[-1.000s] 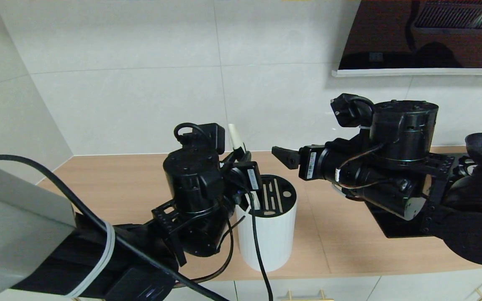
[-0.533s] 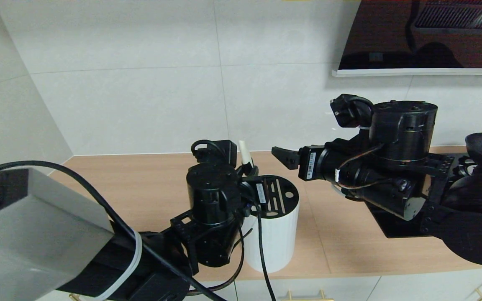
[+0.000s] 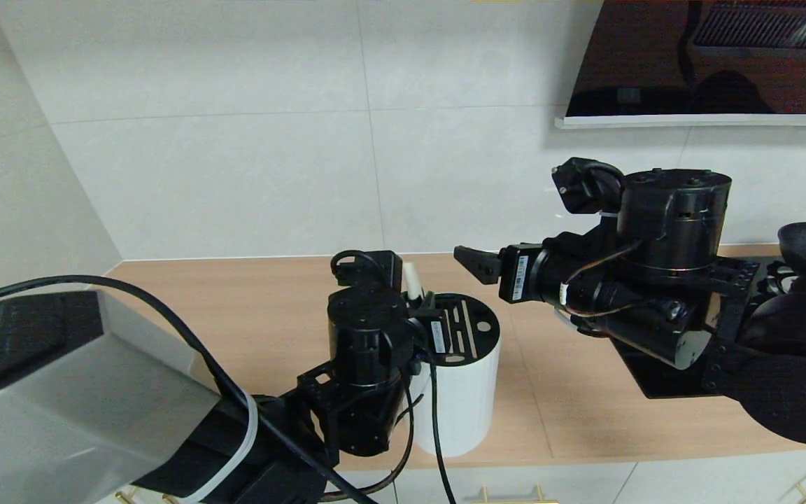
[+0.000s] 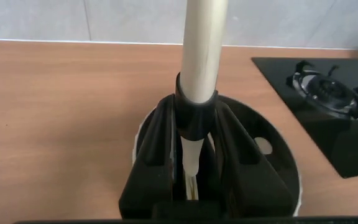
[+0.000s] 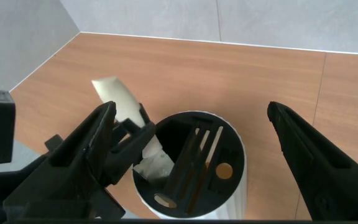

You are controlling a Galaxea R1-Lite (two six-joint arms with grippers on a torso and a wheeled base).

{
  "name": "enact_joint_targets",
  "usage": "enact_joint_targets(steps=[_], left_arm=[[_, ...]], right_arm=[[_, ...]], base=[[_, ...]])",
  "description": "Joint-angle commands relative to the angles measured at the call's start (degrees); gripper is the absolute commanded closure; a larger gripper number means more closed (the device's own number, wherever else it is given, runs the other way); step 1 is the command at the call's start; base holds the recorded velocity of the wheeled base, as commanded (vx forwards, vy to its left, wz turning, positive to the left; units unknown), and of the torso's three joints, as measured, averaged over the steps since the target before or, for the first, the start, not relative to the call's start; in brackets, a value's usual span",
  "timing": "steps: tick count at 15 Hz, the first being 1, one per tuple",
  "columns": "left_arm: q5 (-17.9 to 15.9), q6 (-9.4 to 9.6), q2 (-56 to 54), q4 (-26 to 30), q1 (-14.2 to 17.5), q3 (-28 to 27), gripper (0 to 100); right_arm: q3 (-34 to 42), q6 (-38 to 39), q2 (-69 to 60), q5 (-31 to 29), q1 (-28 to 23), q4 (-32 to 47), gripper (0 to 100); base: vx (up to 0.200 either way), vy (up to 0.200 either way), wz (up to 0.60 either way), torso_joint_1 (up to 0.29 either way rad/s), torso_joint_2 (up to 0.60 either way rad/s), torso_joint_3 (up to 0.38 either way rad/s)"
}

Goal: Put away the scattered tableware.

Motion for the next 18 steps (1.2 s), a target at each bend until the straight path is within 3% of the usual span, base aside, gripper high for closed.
enact_joint_targets(steps=[1,8,10,14,16,18], left_arm=[[0.11,0.09,0.05,0.10,0.09,0.09,0],[0.11,0.09,-1.09,0.10,0.36,-0.26,0],[0.11,0.44,-5.58,2.29,1.68,0.53,0],[-1.30,0.44,-24.47,16.09,3.87,4.66,0],[-5.43,0.44,-33.70,22.68,6.51,7.03,0],[-7.01,0.44,-42.05,28.66,8.80,10.55,0]], right_arm=[[0.01,-0.06,0.08,0.01,0.05,-0.03,0],[0.01,-0.06,0.08,0.01,0.05,-0.03,0],[-0.08,0.03,-0.09,0.10,-0.22,0.49,0],[0.98,-0.06,-2.90,-1.13,-2.06,1.28,0],[1.94,-0.23,-4.75,-2.36,-4.96,1.20,0],[6.78,-0.14,-9.67,-4.21,-7.86,0.93,0]], base=[[0.000,0.000,0.00,0.000,0.00,0.000],[0.000,0.000,0.00,0.000,0.00,0.000],[0.000,0.000,0.00,0.000,0.00,0.000],[0.000,0.000,0.00,0.000,0.00,0.000],[0.000,0.000,0.00,0.000,0.00,0.000],[0.000,0.000,0.00,0.000,0.00,0.000]])
